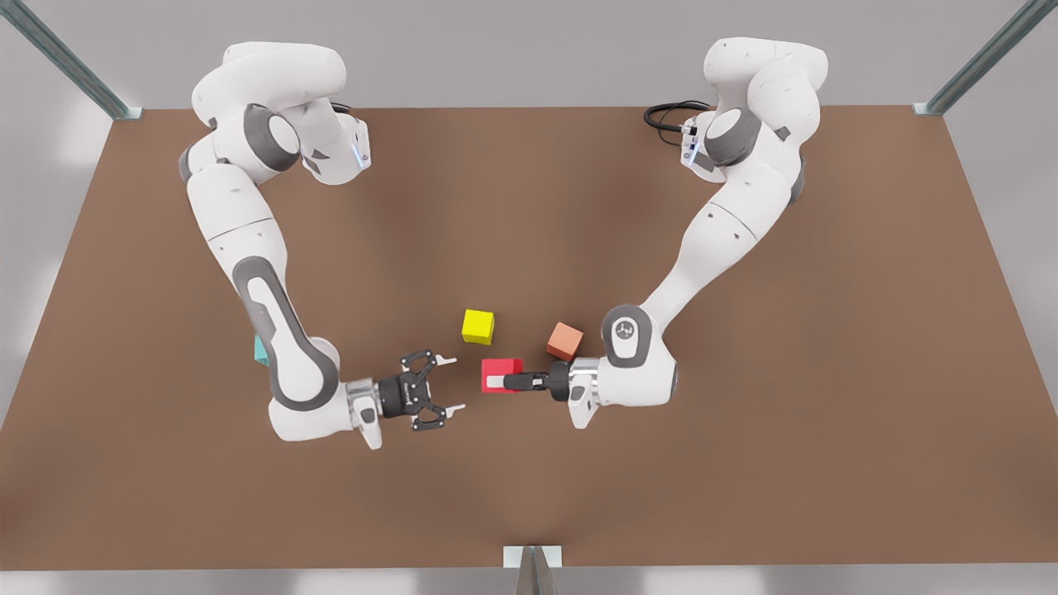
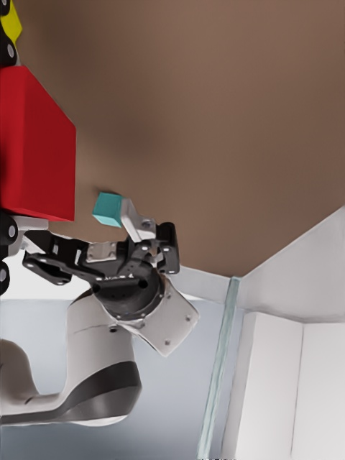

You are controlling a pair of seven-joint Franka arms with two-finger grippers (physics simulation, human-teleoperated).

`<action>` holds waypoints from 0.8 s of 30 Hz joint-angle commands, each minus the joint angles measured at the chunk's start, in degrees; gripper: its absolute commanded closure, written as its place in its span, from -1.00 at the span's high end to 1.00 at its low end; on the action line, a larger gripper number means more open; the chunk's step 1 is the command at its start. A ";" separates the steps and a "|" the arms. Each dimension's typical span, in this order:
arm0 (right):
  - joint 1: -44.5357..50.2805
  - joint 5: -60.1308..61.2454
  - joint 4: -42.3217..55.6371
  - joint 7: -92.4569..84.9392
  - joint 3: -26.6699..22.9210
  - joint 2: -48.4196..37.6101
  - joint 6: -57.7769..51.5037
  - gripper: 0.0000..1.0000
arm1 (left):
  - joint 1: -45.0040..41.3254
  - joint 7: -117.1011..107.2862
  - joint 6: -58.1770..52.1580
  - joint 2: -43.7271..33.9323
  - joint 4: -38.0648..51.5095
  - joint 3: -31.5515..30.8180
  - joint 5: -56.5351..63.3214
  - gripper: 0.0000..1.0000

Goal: Pick up red wooden cube and pass to hand red wooden cube and place in blue wooden cube

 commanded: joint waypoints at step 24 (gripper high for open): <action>3.98 8.33 -0.46 -21.36 0.04 0.07 5.60 1.00 | -0.58 5.45 4.28 0.51 0.10 -0.20 -1.42 0.33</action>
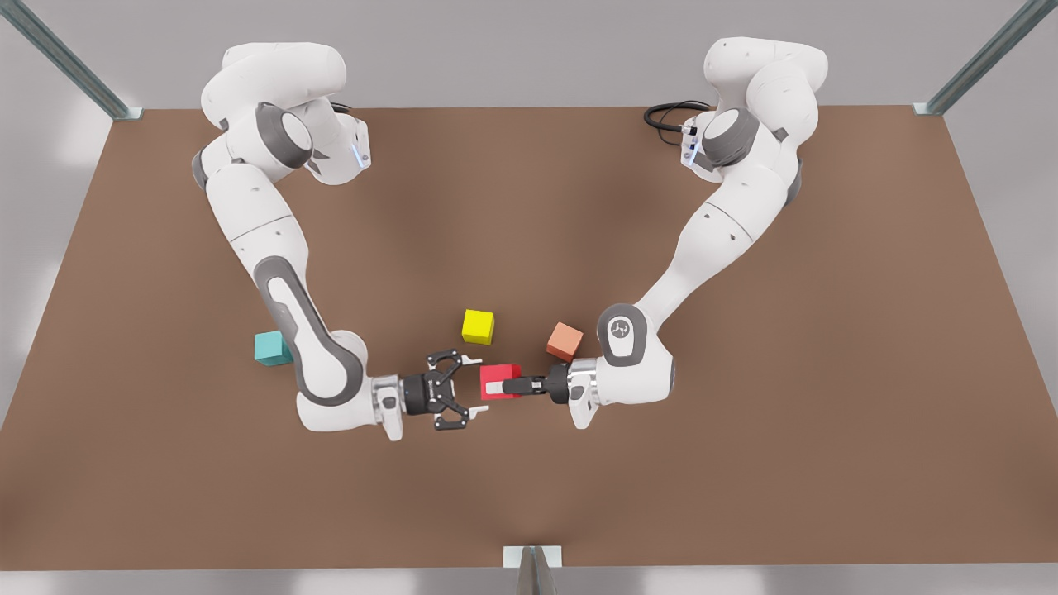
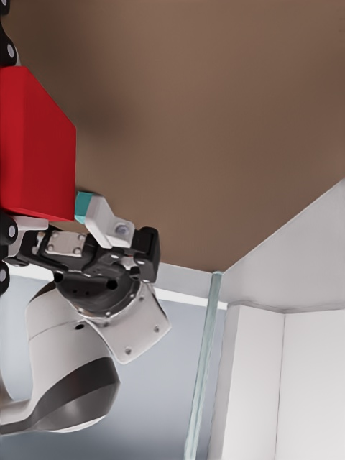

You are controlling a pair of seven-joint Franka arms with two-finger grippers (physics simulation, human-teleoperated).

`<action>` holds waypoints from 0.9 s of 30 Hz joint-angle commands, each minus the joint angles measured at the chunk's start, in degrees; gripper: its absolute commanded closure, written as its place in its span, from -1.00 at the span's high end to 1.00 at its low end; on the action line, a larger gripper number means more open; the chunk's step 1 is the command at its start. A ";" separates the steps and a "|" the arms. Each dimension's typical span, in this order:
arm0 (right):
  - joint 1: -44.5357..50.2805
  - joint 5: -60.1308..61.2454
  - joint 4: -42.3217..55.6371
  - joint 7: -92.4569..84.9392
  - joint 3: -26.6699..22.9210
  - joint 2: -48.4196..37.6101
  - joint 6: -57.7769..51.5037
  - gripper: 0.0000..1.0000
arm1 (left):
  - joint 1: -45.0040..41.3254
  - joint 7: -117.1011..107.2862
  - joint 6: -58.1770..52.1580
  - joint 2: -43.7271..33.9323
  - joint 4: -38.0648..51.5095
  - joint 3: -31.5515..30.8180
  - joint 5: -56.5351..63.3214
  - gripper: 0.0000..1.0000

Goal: Pick up red wooden cube and pass to hand red wooden cube and place in blue wooden cube

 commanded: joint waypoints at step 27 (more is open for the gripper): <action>2.43 4.79 -1.43 -7.04 0.04 2.18 3.14 0.31 | -1.23 2.68 1.61 0.72 1.08 -0.04 -0.46 0.33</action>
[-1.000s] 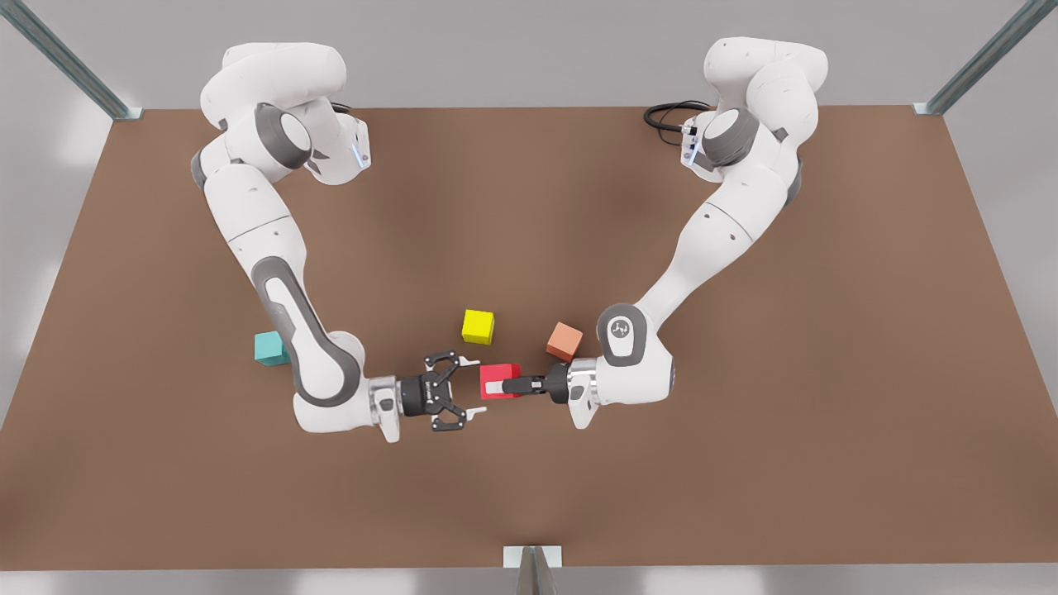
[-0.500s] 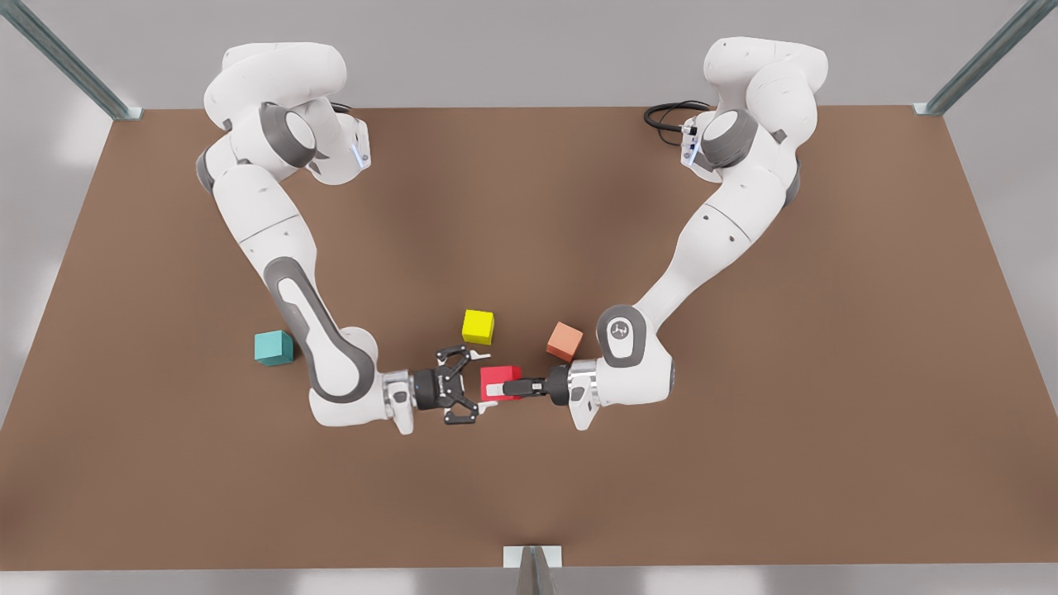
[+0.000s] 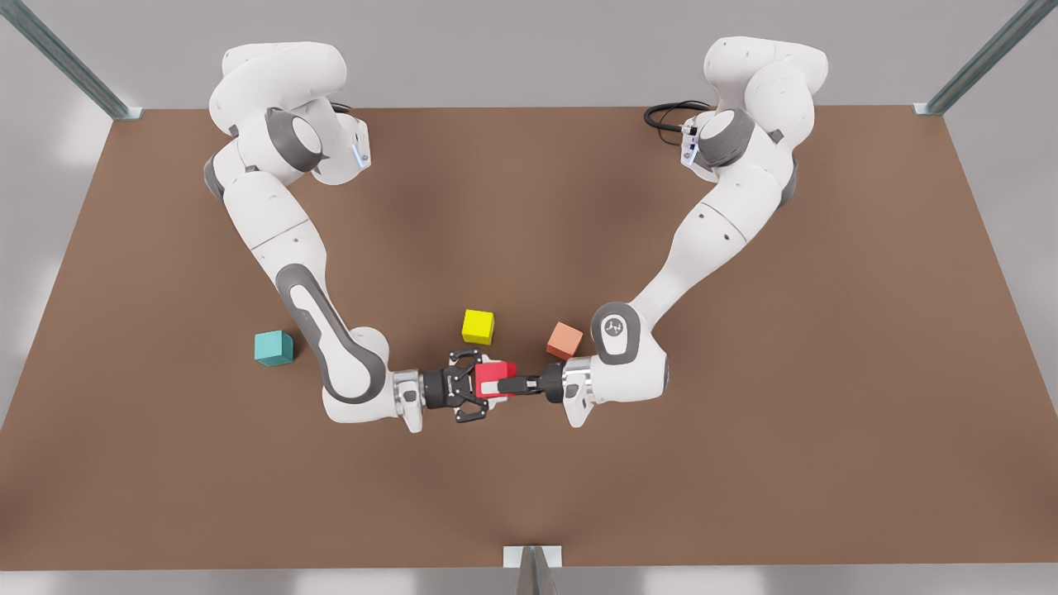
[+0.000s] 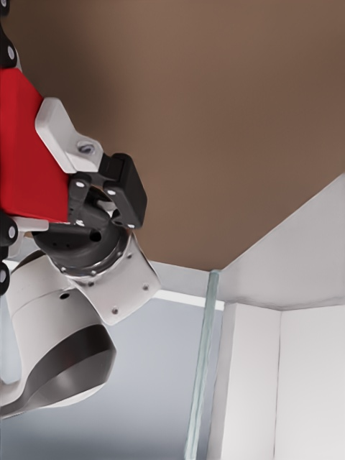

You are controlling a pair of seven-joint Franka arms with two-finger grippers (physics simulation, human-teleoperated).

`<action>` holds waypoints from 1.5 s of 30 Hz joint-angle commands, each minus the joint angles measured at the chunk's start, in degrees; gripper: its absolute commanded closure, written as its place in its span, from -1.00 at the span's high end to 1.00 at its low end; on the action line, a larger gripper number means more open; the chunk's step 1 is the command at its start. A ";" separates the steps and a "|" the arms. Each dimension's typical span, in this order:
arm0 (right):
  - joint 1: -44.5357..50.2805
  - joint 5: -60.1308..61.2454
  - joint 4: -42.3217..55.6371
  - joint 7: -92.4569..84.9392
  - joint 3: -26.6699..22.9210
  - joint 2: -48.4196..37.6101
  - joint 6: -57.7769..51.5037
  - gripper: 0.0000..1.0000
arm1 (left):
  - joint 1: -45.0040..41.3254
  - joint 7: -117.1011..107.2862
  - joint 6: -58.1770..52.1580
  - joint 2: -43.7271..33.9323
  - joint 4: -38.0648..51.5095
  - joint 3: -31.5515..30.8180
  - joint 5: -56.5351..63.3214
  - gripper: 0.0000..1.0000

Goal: Pick up red wooden cube and pass to hand red wooden cube and place in blue wooden cube

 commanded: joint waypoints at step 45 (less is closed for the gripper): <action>-23.99 -87.66 -43.66 15.43 -5.38 -42.82 20.21 0.38 | 9.50 -11.58 -51.19 -50.78 -28.63 31.64 48.00 1.00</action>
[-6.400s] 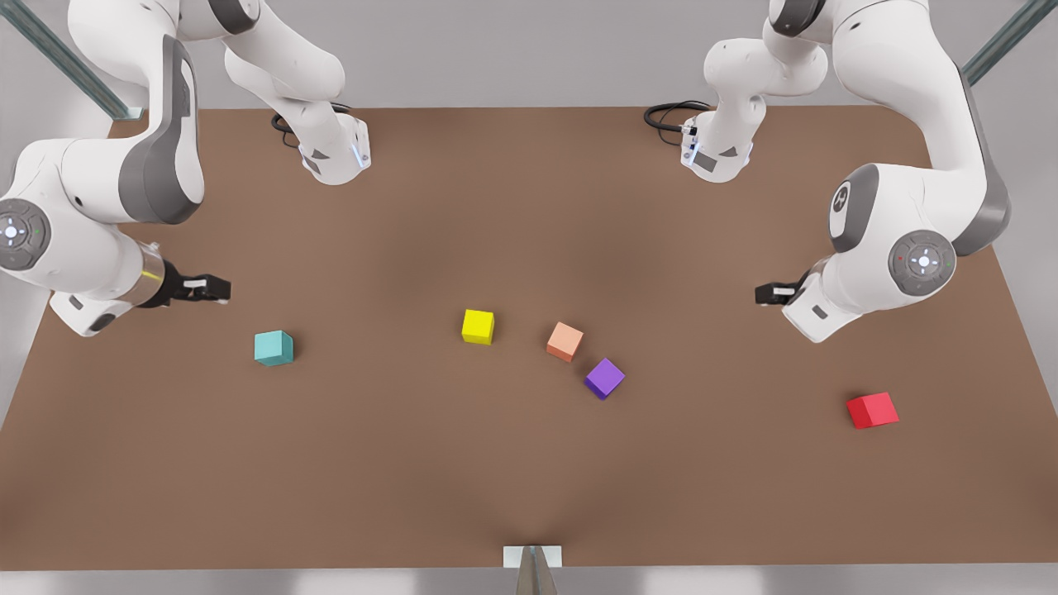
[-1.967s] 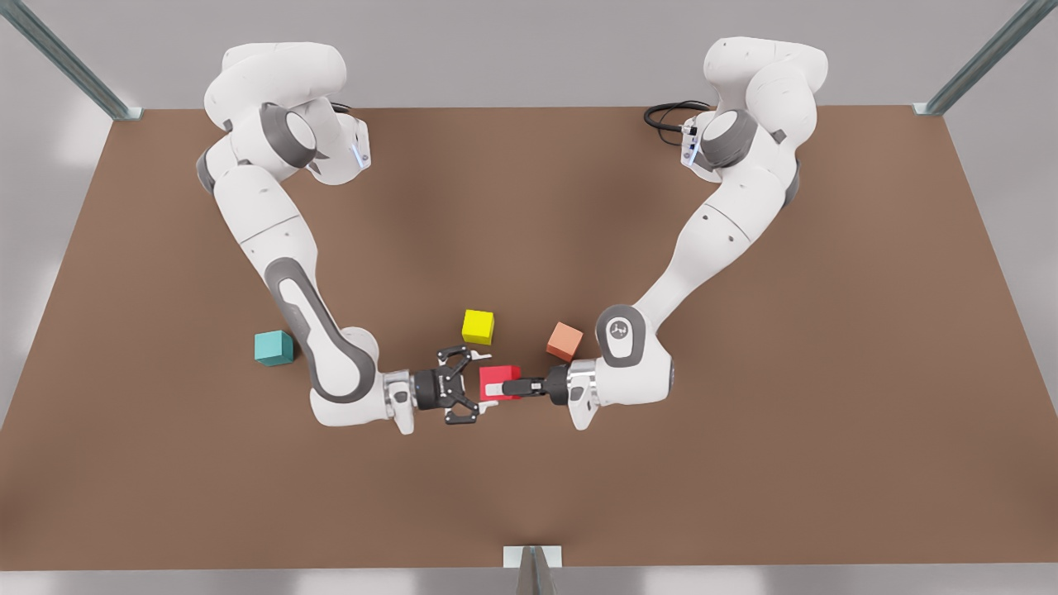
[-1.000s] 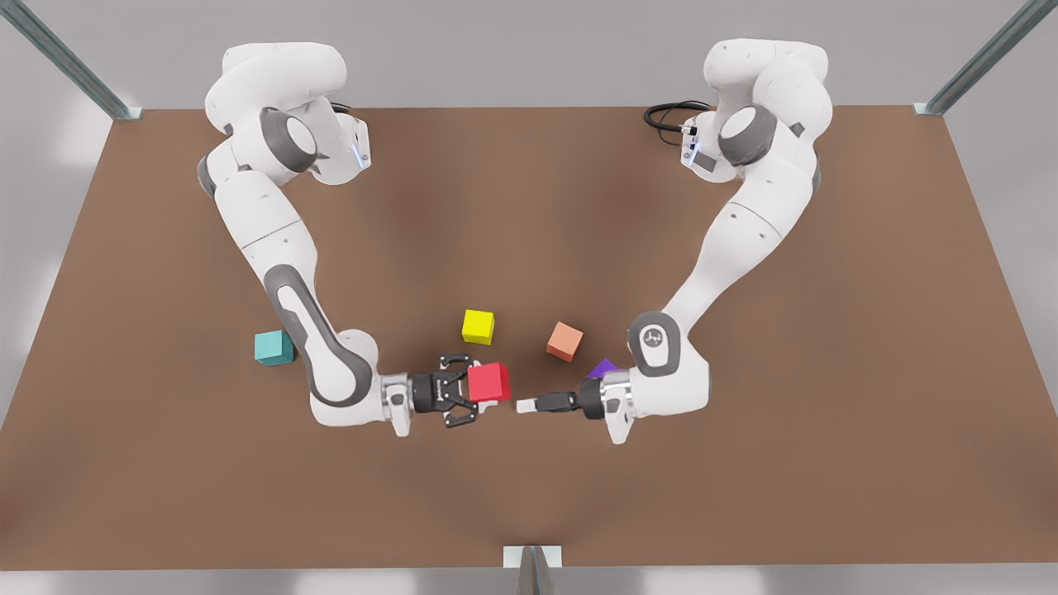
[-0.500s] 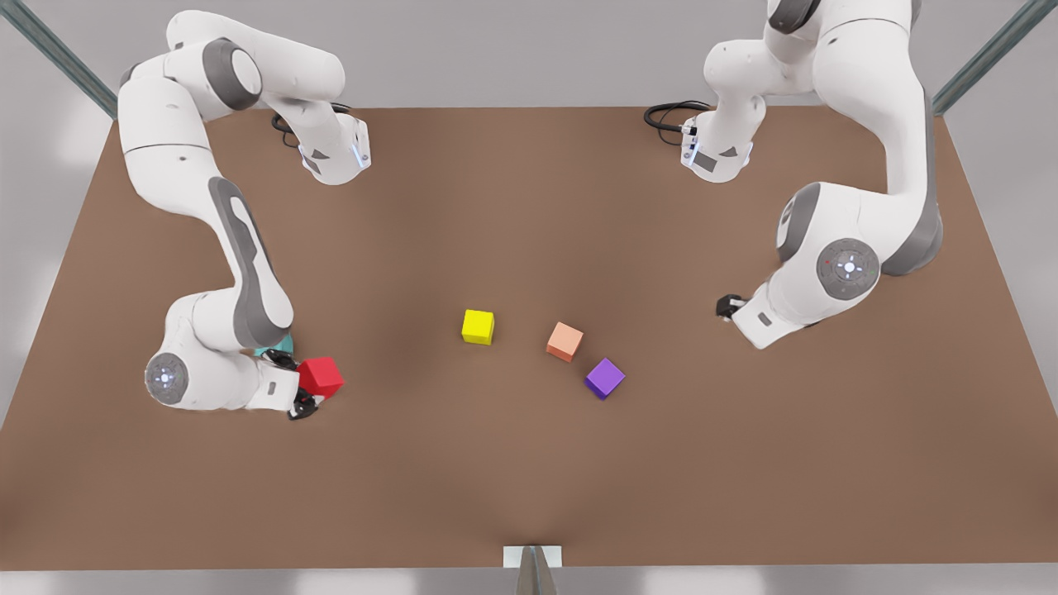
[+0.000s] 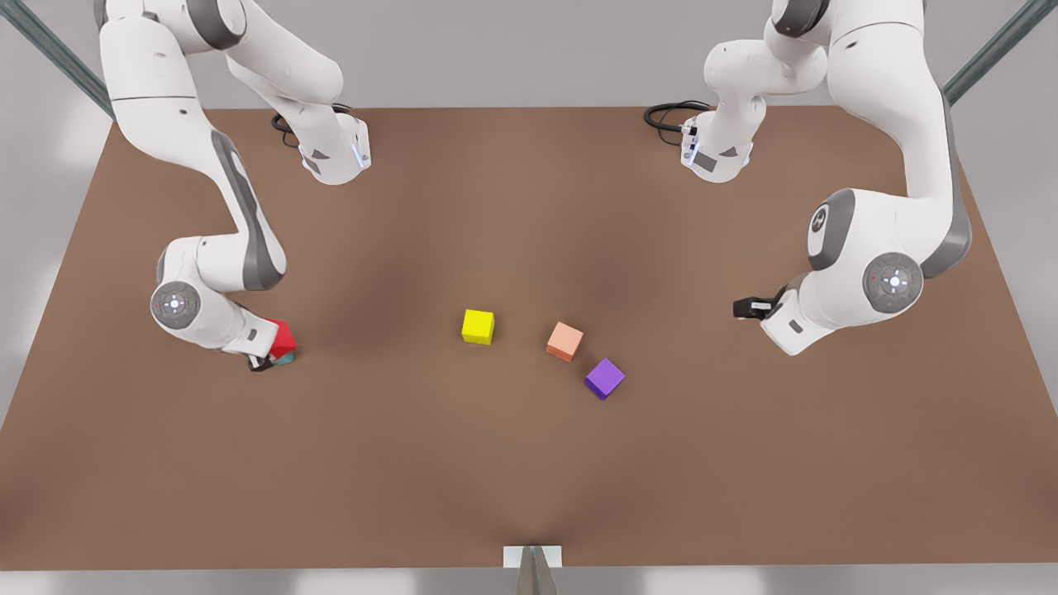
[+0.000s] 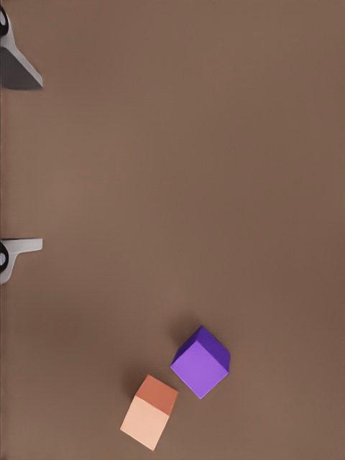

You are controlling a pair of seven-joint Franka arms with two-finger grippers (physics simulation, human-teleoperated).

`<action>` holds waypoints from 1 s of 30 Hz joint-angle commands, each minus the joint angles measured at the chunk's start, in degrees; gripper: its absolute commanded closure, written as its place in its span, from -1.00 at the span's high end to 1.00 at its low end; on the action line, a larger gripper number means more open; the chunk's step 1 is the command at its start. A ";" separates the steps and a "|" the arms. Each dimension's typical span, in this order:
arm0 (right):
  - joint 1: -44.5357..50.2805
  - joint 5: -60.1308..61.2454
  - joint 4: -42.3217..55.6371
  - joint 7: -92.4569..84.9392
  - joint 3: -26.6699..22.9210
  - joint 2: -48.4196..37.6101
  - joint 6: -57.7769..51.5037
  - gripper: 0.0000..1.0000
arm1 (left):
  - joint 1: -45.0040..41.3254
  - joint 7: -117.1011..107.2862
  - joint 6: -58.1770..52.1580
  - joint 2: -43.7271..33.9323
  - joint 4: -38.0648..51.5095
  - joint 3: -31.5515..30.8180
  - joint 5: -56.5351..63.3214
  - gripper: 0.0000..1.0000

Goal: Pick up red wooden cube and pass to hand red wooden cube and place in blue wooden cube

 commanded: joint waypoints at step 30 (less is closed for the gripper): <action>-8.03 -0.48 -7.27 -9.10 0.09 2.90 16.90 1.00 | 1.88 -0.39 -0.86 1.25 -0.08 -0.02 -0.22 1.00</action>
